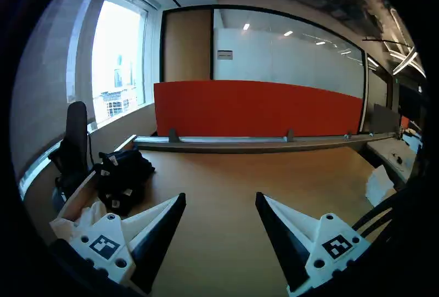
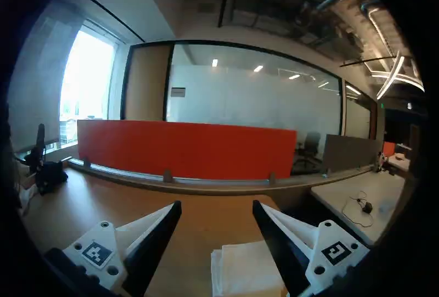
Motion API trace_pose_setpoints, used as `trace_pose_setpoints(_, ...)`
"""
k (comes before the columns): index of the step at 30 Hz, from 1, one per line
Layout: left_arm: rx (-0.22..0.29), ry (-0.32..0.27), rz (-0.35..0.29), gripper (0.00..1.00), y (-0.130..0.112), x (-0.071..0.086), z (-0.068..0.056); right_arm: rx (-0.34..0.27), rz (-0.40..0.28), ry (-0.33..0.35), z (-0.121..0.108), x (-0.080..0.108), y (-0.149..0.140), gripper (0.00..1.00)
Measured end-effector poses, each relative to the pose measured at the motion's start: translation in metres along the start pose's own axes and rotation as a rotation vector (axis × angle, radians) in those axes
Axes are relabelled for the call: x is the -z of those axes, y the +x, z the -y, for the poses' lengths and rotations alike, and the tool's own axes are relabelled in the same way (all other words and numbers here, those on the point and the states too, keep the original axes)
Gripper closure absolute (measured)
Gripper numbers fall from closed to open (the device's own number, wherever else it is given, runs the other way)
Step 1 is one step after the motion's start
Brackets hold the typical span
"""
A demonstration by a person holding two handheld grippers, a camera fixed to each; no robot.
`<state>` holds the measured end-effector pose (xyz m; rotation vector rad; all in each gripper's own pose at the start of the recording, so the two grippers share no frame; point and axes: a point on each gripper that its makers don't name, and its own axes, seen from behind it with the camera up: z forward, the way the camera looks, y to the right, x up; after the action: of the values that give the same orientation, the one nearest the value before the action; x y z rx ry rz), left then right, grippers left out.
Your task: Fold towel
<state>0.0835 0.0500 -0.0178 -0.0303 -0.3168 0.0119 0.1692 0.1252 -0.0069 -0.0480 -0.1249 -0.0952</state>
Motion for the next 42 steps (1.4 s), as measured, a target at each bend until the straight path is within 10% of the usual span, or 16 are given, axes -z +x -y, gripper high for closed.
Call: trace_pose_setpoints(42, 0.030, 0.000, -0.248, 0.06, 0.082, -0.015, 0.029, -0.063, -0.084, 0.135, 0.166, -0.019, 0.059, 0.00)
